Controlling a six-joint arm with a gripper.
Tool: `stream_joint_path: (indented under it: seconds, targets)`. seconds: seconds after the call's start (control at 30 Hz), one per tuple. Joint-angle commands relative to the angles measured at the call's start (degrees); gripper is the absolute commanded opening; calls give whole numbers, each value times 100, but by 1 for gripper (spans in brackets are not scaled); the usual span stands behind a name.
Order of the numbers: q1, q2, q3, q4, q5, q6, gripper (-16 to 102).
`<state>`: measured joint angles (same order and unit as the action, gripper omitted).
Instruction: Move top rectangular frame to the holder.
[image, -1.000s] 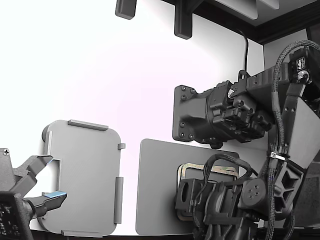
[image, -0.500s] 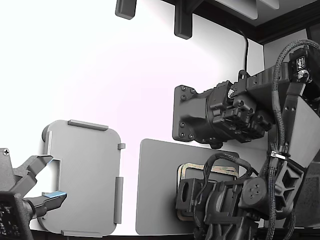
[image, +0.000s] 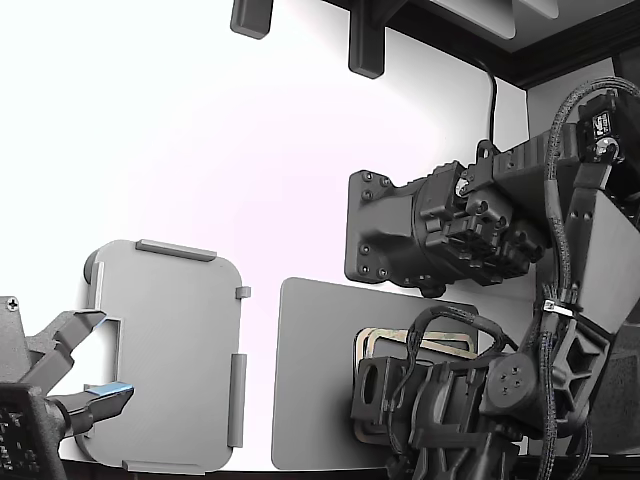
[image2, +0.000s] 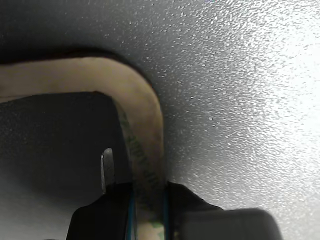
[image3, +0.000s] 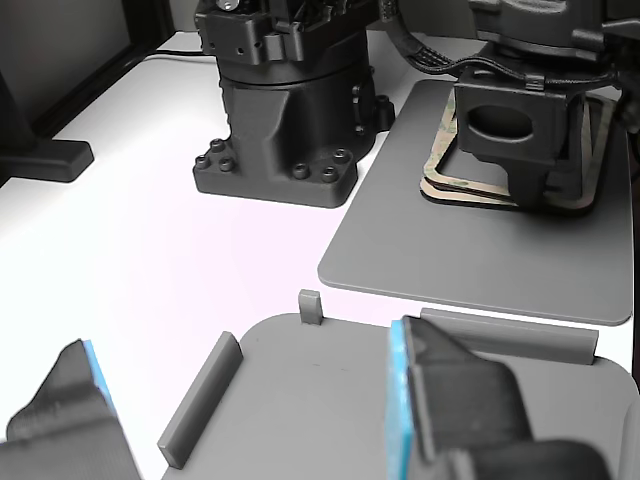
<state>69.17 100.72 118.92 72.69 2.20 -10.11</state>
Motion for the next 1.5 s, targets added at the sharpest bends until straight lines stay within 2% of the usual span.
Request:
stream_joint_path:
  seconds: [0.0,0.43,0.73,0.83,0.93,1.07,1.47]
  targets:
    - [-105,185,-123,-9,79,18,-7]
    - [-176,264,-844,738,105,79,-10]
    - [-791,343,-1978,1758,-62,809,-10]
    - [-984,176,-2426,2206,176,940,-11]
    - [-1266,237,-2522,2215,246,1011,-11]
    - [-1784,237,-2777,2215,105,1433,-11]
    - [-3015,132,-3375,2215,536,3252,-11]
